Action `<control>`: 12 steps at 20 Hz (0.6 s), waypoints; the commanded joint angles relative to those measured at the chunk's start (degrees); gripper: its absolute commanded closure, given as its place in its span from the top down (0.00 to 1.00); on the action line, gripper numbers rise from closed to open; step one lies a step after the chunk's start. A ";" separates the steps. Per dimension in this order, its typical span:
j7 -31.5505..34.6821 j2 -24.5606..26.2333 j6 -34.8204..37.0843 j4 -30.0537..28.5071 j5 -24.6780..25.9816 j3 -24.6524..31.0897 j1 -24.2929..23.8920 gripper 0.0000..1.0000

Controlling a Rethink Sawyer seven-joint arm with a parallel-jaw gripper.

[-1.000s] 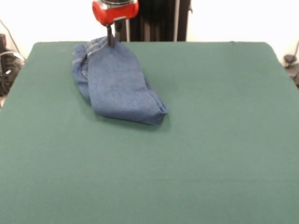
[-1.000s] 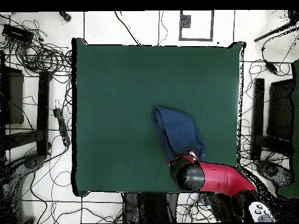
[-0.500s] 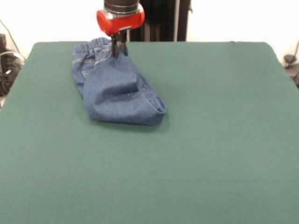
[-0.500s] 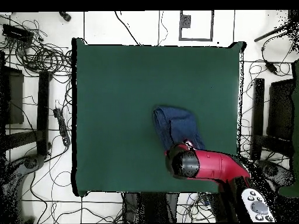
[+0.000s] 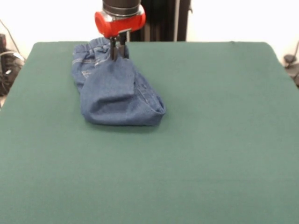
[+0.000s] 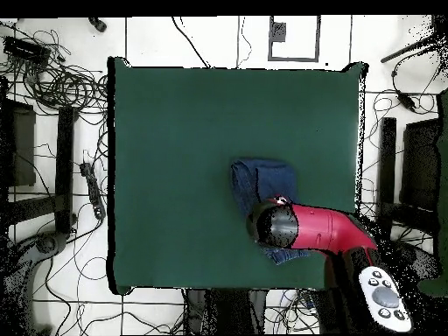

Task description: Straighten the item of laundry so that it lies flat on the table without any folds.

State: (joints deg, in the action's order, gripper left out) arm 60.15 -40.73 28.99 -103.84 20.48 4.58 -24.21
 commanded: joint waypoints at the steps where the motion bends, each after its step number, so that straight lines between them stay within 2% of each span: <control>1: 5.05 3.22 6.54 7.41 -3.24 7.19 2.74 0.00; 6: 4.30 4.44 9.18 10.82 -3.35 7.87 3.40 0.00; 12: 5.28 5.87 8.53 12.76 -3.36 8.21 3.85 0.00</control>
State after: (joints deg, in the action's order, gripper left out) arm 60.15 -40.35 33.75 -95.79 20.21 5.00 -23.44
